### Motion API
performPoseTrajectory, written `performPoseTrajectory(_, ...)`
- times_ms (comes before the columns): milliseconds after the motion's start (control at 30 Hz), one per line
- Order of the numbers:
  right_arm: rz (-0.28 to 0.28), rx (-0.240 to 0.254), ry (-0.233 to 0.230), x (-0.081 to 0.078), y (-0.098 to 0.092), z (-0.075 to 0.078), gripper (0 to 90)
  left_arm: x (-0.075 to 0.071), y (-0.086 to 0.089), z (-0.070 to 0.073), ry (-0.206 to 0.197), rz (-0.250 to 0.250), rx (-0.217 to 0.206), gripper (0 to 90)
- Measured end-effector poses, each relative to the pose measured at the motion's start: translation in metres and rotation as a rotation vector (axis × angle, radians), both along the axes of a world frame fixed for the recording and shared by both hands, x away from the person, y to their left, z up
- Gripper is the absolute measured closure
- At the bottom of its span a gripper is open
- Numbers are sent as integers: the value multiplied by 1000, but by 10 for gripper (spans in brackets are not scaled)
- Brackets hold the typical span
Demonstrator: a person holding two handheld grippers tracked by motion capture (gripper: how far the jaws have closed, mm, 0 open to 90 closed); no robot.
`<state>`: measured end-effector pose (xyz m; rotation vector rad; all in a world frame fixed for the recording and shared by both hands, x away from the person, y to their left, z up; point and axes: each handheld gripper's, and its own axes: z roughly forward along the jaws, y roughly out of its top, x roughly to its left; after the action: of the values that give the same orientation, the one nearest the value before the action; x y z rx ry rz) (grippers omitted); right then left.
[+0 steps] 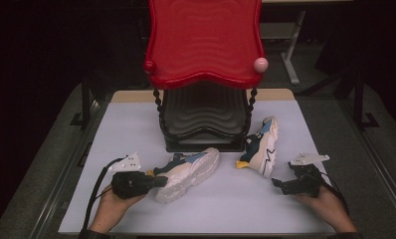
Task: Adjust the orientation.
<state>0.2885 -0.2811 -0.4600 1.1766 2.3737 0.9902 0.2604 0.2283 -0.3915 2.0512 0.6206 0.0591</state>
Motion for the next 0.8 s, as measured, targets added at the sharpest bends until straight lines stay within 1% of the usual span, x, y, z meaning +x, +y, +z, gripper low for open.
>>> performPoseTrajectory(67, 1, -2, 0, 0, 0, 0, 88, -3, -2, 1, -5, 1, 1, 898)
performPoseTrajectory(200, 1, -1, 1, 0, 0, 0, 88, -8, -5, 2, -5, -11, -4, 898)
performPoseTrajectory(233, 1, 0, 1, 0, 0, 0, 87, -12, -8, 2, -9, -22, -5, 898)
performPoseTrajectory(267, 1, 0, 1, 0, 0, 0, 87, -12, -8, 2, -9, -22, -5, 898)
performPoseTrajectory(333, 1, -1, 1, 0, 0, 0, 87, -18, -12, 3, -18, -30, 4, 898)
performPoseTrajectory(467, 1, 0, 1, 0, 0, 0, 87, -28, -18, 3, -14, -49, 11, 898)
performPoseTrajectory(667, 0, -1, 1, 0, 0, 0, 87, -39, -28, 1, -23, -80, 31, 898)
performPoseTrajectory(767, 0, -1, 1, 0, 0, 0, 87, -42, -31, 0, -18, -84, 31, 898)
performPoseTrajectory(800, 0, -1, 1, 0, 0, 0, 87, -45, -33, -1, -19, -92, 40, 898)
